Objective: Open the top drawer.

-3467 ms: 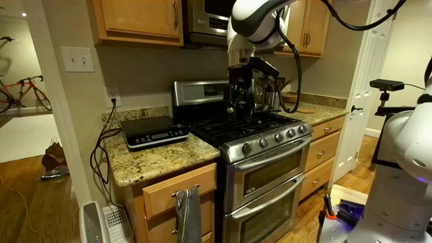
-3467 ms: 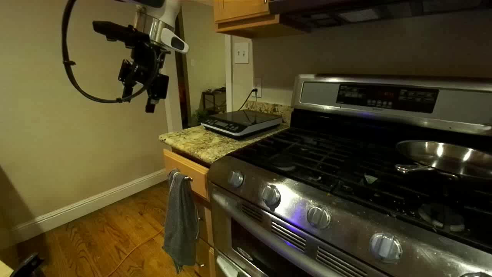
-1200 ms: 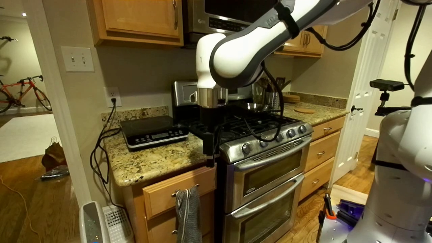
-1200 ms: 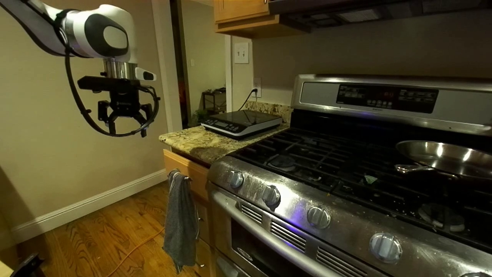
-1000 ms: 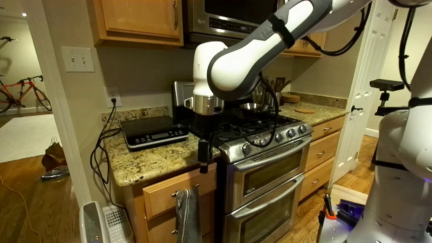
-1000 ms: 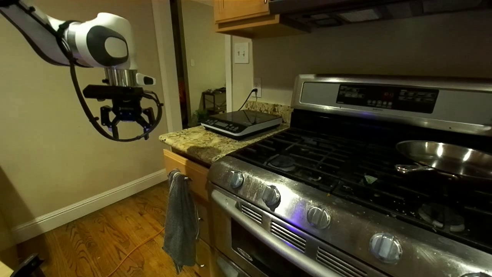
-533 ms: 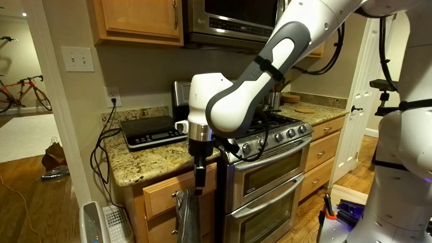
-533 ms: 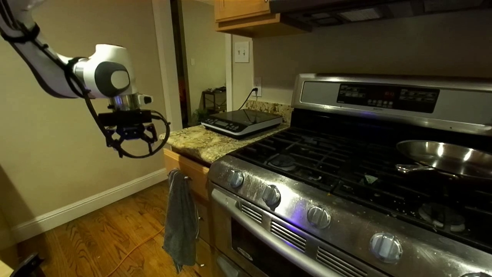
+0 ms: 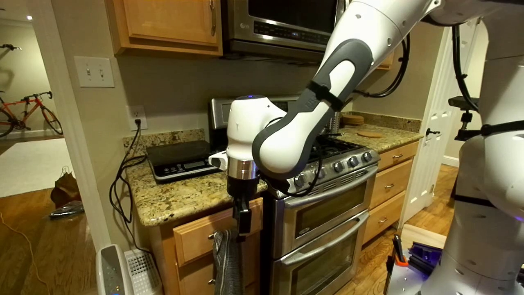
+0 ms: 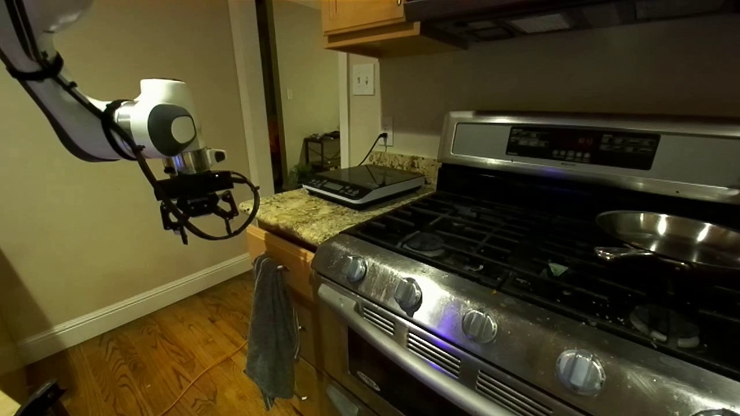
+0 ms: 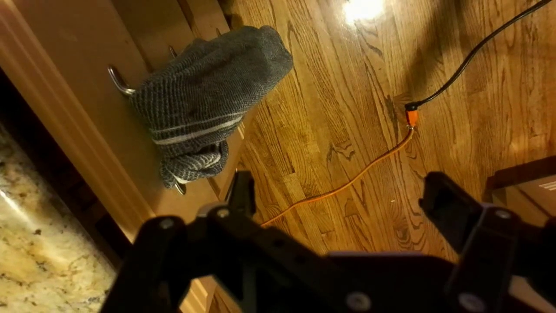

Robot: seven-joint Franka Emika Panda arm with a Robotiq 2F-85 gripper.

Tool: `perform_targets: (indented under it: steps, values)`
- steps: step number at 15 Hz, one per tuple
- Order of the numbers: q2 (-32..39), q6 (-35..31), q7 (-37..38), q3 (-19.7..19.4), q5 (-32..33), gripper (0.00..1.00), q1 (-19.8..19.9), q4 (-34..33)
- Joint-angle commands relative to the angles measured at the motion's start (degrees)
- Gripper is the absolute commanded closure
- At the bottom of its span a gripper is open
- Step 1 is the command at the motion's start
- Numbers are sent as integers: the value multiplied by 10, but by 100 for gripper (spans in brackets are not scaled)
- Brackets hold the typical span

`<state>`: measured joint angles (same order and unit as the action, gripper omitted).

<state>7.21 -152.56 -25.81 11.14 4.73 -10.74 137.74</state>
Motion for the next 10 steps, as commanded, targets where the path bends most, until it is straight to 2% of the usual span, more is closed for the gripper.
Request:
perform_targets:
  steps: [1,3,7,10]
  values:
    - [4,-10,19,1,24,0,3,-1]
    - [9,-32,44,-9,72,0,-1,2]
    - [26,-57,146,-41,216,0,-9,-5]
    - [59,-52,185,-53,259,0,-9,-21]
